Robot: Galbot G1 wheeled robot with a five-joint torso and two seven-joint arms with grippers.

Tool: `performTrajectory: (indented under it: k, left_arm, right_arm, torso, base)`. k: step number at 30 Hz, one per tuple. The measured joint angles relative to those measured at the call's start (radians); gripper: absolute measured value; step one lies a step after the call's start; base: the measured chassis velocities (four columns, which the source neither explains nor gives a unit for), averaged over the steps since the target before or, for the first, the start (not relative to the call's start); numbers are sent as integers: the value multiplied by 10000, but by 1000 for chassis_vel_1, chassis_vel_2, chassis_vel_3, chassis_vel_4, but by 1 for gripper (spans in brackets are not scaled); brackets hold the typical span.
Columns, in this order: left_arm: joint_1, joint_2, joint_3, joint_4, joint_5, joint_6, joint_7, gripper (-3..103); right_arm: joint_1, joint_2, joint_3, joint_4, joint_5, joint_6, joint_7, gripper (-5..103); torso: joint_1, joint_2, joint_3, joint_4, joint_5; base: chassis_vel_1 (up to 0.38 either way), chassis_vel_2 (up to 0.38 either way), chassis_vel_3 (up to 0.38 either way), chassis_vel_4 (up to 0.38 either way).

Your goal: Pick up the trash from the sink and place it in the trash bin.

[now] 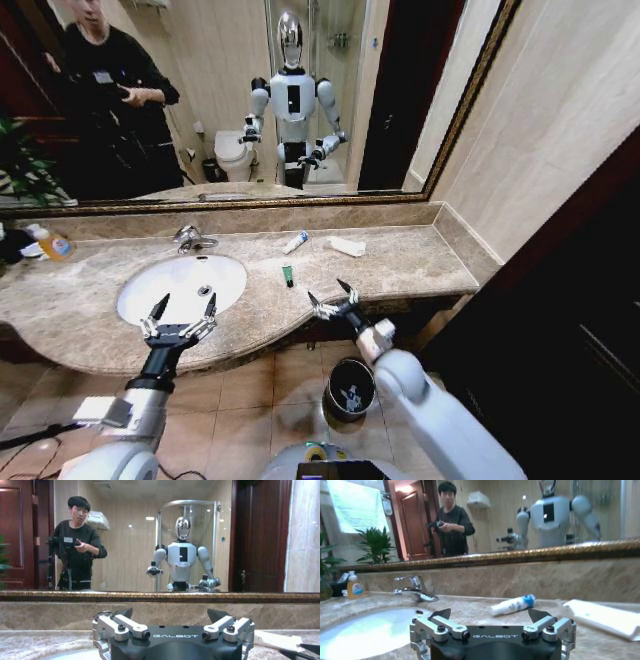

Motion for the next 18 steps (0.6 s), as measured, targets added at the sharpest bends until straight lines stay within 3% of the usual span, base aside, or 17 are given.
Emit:
performTrajectory:
  k: [6,18]
  left_arm:
    - [1,0,-1,0,1,0,0,100]
    - [0,0,0,0,0,0,0,100]
  right_arm:
    - [780,337,-648,-506,564,-447,534,100]
    - [2234,2303,-1463,-2944,-316,-599,949,100]
  torso:
    - [-1,1,0,-1,0]
    - [-1,0,-1,-1,-2]
  base:
    - [0,0,0,0]
    - [0,0,0,0]
